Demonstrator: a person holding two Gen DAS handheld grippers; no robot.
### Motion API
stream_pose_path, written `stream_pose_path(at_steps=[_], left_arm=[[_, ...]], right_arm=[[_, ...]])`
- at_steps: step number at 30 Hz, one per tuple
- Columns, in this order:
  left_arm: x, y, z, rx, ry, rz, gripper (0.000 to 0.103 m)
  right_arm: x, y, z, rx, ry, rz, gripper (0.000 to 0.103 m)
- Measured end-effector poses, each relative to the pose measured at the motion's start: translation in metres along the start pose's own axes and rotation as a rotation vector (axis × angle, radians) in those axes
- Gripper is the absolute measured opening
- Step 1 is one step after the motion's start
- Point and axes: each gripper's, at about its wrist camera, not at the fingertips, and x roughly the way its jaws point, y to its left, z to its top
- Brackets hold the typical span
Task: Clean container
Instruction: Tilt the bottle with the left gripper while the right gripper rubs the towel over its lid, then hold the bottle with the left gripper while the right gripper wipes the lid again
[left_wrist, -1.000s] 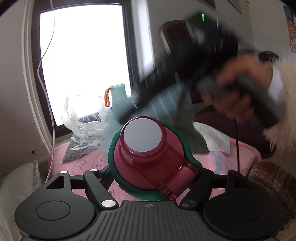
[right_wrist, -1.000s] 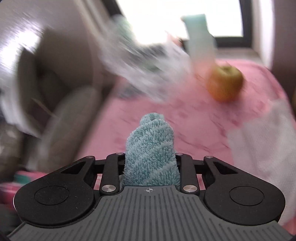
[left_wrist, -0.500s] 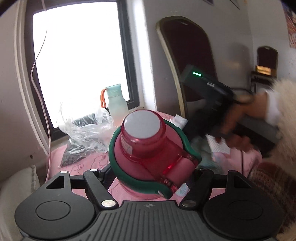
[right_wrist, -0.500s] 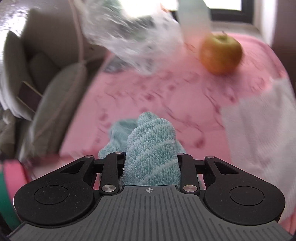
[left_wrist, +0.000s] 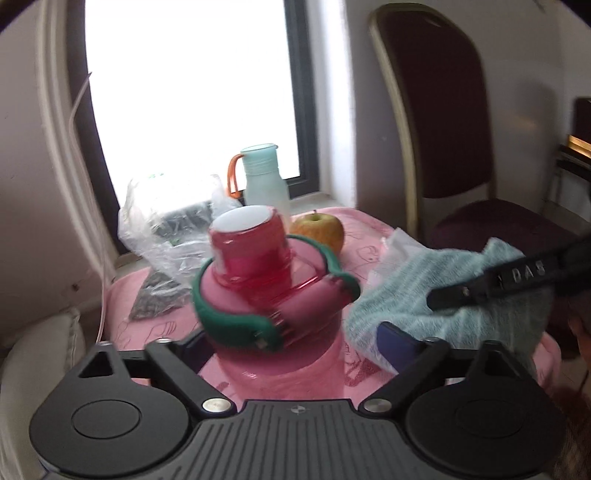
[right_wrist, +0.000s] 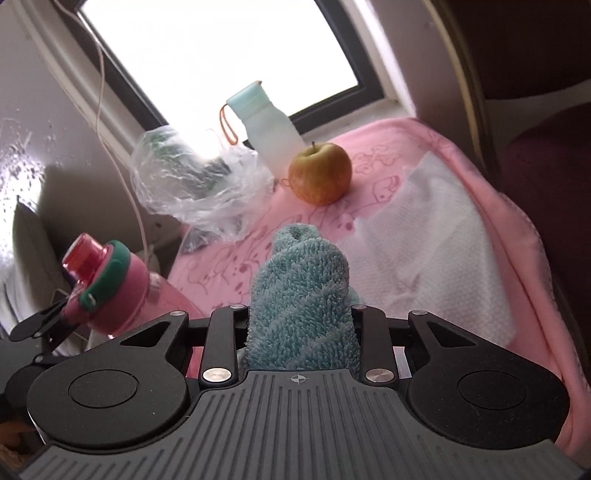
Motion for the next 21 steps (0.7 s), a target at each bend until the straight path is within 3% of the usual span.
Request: stream_pose_path(at_steps=[5,9,12,13,15,18,21], left_arm=[[0.002,-0.009,0.008,-0.239,0.008,0.149,0.095],[0.012,-0.010,0.019,-0.397,0.072,0.311,0.095],[0.018,-0.006,0.020,-0.482,0.098,0.355,0.090],[0.018,-0.005,0.020,-0.493,0.102,0.360,0.088],[0.018,-0.006,0.020,-0.461,0.089,0.332,0.073],[0.015,-0.005,0.015,-0.386,0.070,0.274,0.072],[0.012,0.005,0.009,-0.296,0.057,0.163,0.072]], right_arm=[[-0.005,-0.007,-0.006,0.053,-0.022,0.026,0.032],[-0.009,-0.007,-0.009,0.064,-0.028,0.037,0.034],[-0.014,-0.008,-0.011,0.079,-0.035,0.046,0.034],[-0.016,-0.008,-0.012,0.082,-0.037,0.048,0.034],[-0.019,-0.008,-0.012,0.084,-0.040,0.049,0.035],[-0.023,-0.006,-0.013,0.085,-0.045,0.049,0.035],[-0.027,-0.003,-0.014,0.078,-0.049,0.049,0.035]])
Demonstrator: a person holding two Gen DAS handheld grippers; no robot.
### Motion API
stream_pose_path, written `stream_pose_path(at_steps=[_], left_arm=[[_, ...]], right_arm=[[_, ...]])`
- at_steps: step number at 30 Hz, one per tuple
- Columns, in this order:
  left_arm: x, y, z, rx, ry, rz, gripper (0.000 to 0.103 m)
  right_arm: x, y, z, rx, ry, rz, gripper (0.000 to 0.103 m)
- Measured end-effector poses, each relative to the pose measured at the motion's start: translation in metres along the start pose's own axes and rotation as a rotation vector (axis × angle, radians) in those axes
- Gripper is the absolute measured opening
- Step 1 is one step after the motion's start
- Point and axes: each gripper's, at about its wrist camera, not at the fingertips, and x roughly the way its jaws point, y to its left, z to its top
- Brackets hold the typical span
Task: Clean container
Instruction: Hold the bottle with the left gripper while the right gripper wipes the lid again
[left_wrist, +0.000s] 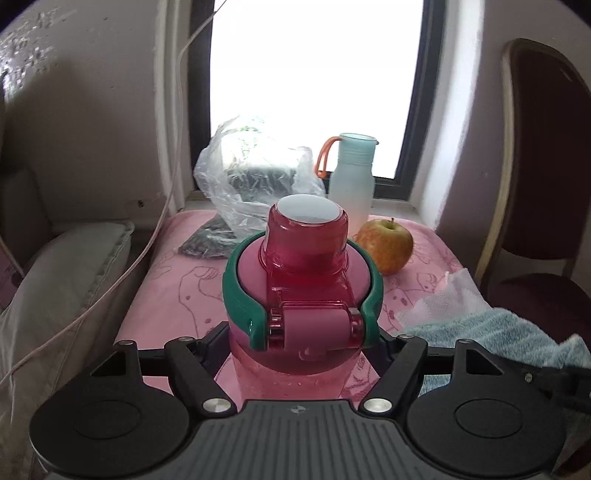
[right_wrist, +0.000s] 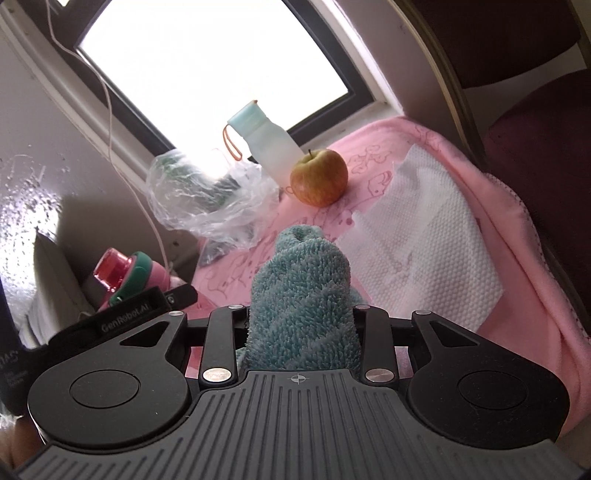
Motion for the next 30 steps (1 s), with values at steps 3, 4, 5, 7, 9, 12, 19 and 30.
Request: stream_pose_path(at_steps=[3,4,5,7,9,12,19,30], left_arm=[[-0.002,0.017,-0.004,0.127,-0.016,-0.151,0.072],[-0.003,0.023,-0.006,0.175,-0.029,-0.207,0.072],[-0.006,0.029,-0.010,0.222,-0.046,-0.263,0.072],[-0.013,0.040,-0.019,0.316,-0.086,-0.362,0.072],[-0.024,0.045,-0.030,0.397,-0.121,-0.411,0.072],[-0.037,0.045,-0.045,0.477,-0.157,-0.418,0.072],[-0.046,0.042,-0.059,0.544,-0.195,-0.402,0.072],[-0.034,0.045,-0.034,0.385,-0.104,-0.363,0.072]], right_arm=[[-0.002,0.007,-0.001,-0.019,-0.006,-0.001,0.035],[-0.003,0.009,-0.001,-0.029,-0.010,-0.001,0.035],[-0.004,0.012,-0.001,-0.043,-0.015,0.002,0.035],[-0.004,0.017,0.001,-0.078,-0.026,0.007,0.035],[-0.002,0.025,0.003,-0.112,-0.024,0.019,0.035],[0.002,0.038,0.010,-0.153,-0.012,0.066,0.035],[0.022,0.091,0.050,-0.237,0.129,0.456,0.034],[0.158,0.089,0.012,-0.296,0.417,-0.086,0.032]])
